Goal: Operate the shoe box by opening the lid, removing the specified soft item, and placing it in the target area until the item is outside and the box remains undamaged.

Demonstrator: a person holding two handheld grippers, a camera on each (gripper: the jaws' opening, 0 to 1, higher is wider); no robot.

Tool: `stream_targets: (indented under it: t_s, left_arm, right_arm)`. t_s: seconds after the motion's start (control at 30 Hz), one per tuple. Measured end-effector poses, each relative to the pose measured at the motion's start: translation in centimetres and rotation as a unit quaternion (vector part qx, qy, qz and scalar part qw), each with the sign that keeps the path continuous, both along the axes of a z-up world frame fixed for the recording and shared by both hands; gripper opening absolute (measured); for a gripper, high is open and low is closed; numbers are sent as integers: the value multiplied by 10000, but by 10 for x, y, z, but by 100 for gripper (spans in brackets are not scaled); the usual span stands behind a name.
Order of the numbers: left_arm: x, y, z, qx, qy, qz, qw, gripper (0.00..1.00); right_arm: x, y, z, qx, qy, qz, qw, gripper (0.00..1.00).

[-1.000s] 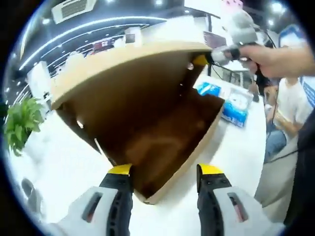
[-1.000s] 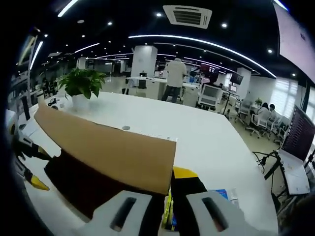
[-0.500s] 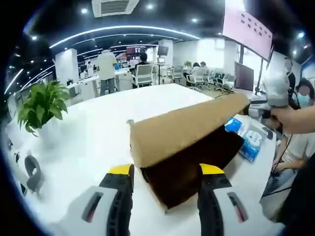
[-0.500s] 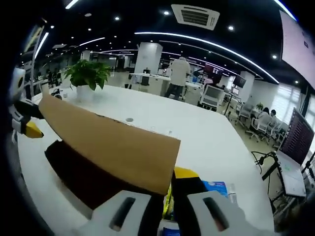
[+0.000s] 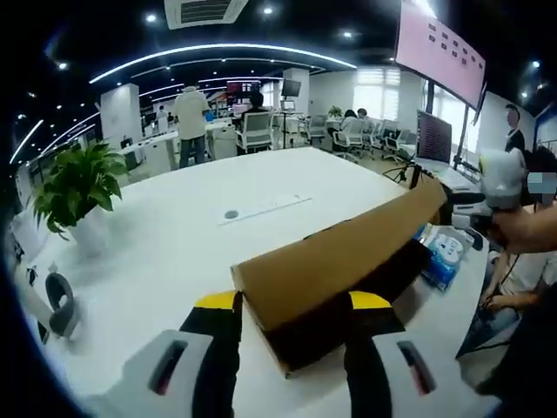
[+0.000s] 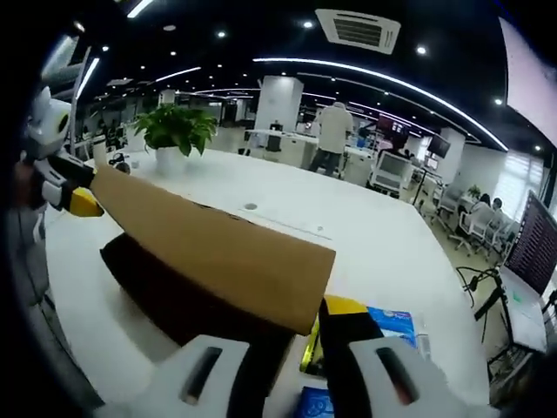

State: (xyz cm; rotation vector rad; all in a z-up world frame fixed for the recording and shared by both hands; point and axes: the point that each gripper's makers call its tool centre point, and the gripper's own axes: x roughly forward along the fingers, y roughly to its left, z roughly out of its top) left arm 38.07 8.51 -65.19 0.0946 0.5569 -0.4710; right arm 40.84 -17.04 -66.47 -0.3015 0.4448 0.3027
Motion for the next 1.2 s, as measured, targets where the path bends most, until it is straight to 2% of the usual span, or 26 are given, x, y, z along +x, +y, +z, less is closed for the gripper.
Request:
stream_targets:
  t_s: [0.13, 0.33, 0.53, 1.07, 1.2]
  left_arm:
    - [-2, -2, -1, -24, 15, -34, 10000, 49]
    - [-10, -8, -3, -296, 142, -87, 9994, 57]
    - [-20, -12, -10, -341, 220, -136, 9991, 61]
    - [-29, -12, -24, -260, 338, -109, 9990, 61]
    - [-31, -12, -30, -268, 386, -68, 9989, 61]
  right_arm:
    - [-5, 3, 1, -65, 19, 102, 9999, 23]
    - [-18, 12, -2, 140, 129, 259, 9995, 35]
    - [-28, 18, -7, 216, 219, 379, 9988, 45]
    - [-46, 34, -19, 601, 466, 513, 9958, 66]
    - [-51, 35, -26, 669, 566, 459, 9951, 68]
